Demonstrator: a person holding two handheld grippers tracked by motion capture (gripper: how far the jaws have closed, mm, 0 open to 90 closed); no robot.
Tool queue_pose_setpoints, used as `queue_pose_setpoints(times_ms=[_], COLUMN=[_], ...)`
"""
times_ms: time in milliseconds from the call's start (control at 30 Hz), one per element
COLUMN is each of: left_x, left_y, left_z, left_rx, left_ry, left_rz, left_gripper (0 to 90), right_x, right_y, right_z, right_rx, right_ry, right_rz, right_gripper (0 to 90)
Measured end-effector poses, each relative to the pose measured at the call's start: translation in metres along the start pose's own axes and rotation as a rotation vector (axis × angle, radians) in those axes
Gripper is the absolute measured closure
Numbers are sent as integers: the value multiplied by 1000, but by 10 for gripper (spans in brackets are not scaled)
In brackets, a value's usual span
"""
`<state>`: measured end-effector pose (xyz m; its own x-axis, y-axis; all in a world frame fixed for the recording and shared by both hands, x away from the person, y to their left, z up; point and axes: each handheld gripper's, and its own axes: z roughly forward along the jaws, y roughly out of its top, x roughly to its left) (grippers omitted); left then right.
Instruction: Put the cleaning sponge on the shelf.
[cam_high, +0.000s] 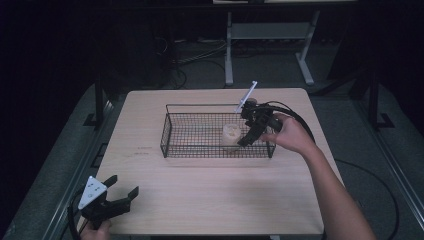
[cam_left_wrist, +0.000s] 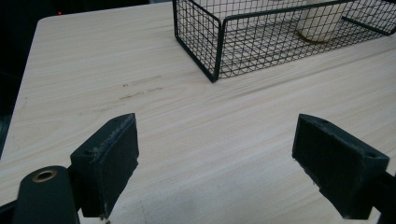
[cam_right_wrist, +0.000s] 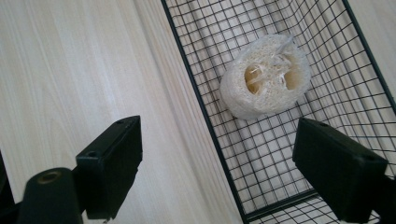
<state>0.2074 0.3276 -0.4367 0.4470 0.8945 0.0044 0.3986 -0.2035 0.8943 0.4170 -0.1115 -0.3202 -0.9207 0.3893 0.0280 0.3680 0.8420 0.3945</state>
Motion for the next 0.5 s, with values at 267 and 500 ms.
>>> queue_pose_setpoints(times_ms=[267, 500], left_x=[0, 0], left_y=[0, 0], left_z=[0, 0], left_rx=[2, 3], left_ry=[0, 0], left_rz=[0, -1], left_gripper=[138, 138], right_x=[4, 9], right_y=[-5, -10], right_z=[2, 6], right_rx=[-2, -7], right_ry=[9, 16], right_rz=[-9, -8], right_gripper=[154, 154])
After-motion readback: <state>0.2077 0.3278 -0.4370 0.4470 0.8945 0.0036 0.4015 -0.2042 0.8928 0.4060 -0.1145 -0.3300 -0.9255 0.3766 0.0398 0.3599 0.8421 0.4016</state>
